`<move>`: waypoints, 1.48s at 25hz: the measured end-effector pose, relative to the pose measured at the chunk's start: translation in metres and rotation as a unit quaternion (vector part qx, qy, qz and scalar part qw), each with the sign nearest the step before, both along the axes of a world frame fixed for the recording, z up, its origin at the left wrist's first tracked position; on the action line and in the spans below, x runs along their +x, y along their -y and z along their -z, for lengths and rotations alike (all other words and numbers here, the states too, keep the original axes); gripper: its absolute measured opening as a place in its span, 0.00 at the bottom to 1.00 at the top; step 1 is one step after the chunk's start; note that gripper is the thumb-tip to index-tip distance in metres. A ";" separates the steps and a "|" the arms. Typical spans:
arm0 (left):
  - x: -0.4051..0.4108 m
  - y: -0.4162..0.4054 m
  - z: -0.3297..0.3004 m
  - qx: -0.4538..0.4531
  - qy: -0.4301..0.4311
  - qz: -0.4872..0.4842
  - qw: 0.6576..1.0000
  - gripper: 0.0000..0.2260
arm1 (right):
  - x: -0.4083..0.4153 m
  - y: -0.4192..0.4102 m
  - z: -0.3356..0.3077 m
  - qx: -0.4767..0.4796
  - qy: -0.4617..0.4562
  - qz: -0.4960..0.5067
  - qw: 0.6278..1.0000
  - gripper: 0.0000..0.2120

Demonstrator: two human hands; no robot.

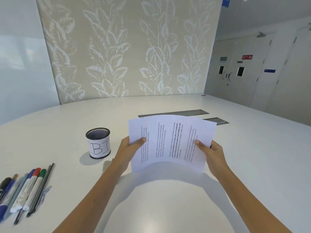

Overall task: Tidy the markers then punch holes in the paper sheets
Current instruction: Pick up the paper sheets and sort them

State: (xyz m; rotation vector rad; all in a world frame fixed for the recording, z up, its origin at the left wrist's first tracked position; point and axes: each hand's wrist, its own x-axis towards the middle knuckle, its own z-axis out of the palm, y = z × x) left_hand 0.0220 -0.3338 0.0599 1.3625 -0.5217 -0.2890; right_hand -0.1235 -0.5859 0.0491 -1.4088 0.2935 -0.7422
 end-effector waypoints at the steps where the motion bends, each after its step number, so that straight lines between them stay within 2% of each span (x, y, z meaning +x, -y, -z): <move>1: 0.001 -0.001 0.005 0.012 -0.007 0.004 1.000 0.09 | 0.001 -0.001 0.007 0.003 -0.012 0.003 1.000 0.09; 4: 0.005 -0.002 0.015 0.042 -0.032 0.006 0.999 0.07 | 0.001 -0.005 0.023 0.016 -0.038 0.009 0.999 0.08; 6: 0.011 -0.004 0.012 0.034 -0.018 -0.001 0.999 0.09 | 0.003 -0.005 0.023 0.005 -0.049 0.025 0.998 0.07; 8: 0.018 -0.004 0.003 0.027 0.051 -0.031 0.998 0.18 | 0.003 -0.004 0.011 -0.023 -0.047 0.041 0.998 0.06; 10: 0.025 -0.007 -0.017 0.042 0.116 -0.129 0.984 0.30 | 0.001 0.000 -0.010 -0.062 -0.032 0.050 0.996 0.05; 12: 0.032 -0.010 -0.047 0.082 0.213 -0.216 0.949 0.35 | -0.003 0.003 -0.042 -0.131 -0.031 0.056 0.989 0.04; 14: 0.039 -0.009 -0.079 0.175 0.336 -0.188 0.906 0.38 | -0.005 0.007 -0.077 -0.214 -0.050 0.065 0.974 0.05; 16: 0.040 -0.003 -0.106 0.265 0.406 -0.088 0.870 0.36 | -0.007 0.007 -0.113 -0.333 -0.096 0.078 0.935 0.07; 18: 0.037 0.005 -0.119 0.291 0.416 0.011 0.862 0.27 | -0.007 0.002 -0.146 -0.440 -0.129 0.073 0.886 0.07; 21: 0.029 0.015 -0.115 0.203 0.304 0.141 0.920 0.12 | -0.006 -0.008 -0.182 -0.551 -0.163 0.061 0.816 0.07; 23: 0.024 0.019 -0.106 0.152 0.248 0.154 0.944 0.08 | 0.000 -0.009 -0.196 -0.627 -0.192 0.099 0.749 0.11; 25: 0.023 0.021 -0.098 0.113 0.220 0.136 0.959 0.08 | 0.003 -0.004 -0.206 -0.642 -0.190 0.161 0.725 0.14; 26: 0.023 0.021 -0.096 0.093 0.202 0.127 0.967 0.08 | 0.003 0.002 -0.208 -0.622 -0.169 0.179 0.744 0.13; 27: 0.024 0.021 -0.094 0.073 0.182 0.119 0.973 0.09 | 0.001 0.006 -0.207 -0.570 -0.132 0.174 0.792 0.10; 28: 0.025 0.021 -0.093 0.056 0.163 0.110 0.979 0.10 | 0.001 0.009 -0.204 -0.484 -0.088 0.142 0.859 0.09; 29: 0.026 0.021 -0.093 0.039 0.146 0.103 0.983 0.10 | 0.002 0.011 -0.198 -0.380 -0.047 0.088 0.920 0.12; 30: 0.026 0.021 -0.094 0.022 0.133 0.100 0.986 0.11 | 0.005 0.010 -0.190 -0.281 -0.018 0.029 0.959 0.17; 31: 0.026 0.021 -0.094 0.003 0.124 0.102 0.987 0.12 | 0.009 0.009 -0.181 -0.209 -0.008 -0.016 0.978 0.21; 33: 0.025 0.022 -0.096 -0.029 0.116 0.098 0.988 0.11 | 0.017 0.001 -0.160 -0.146 -0.018 -0.078 0.986 0.24; 35: 0.022 0.025 -0.094 -0.036 0.123 0.067 0.989 0.09 | 0.025 -0.011 -0.139 -0.139 -0.027 -0.105 0.984 0.21; 37: 0.020 0.032 -0.087 -0.020 0.151 0.012 0.988 0.08 | 0.033 -0.024 -0.121 -0.126 -0.008 -0.083 0.988 0.16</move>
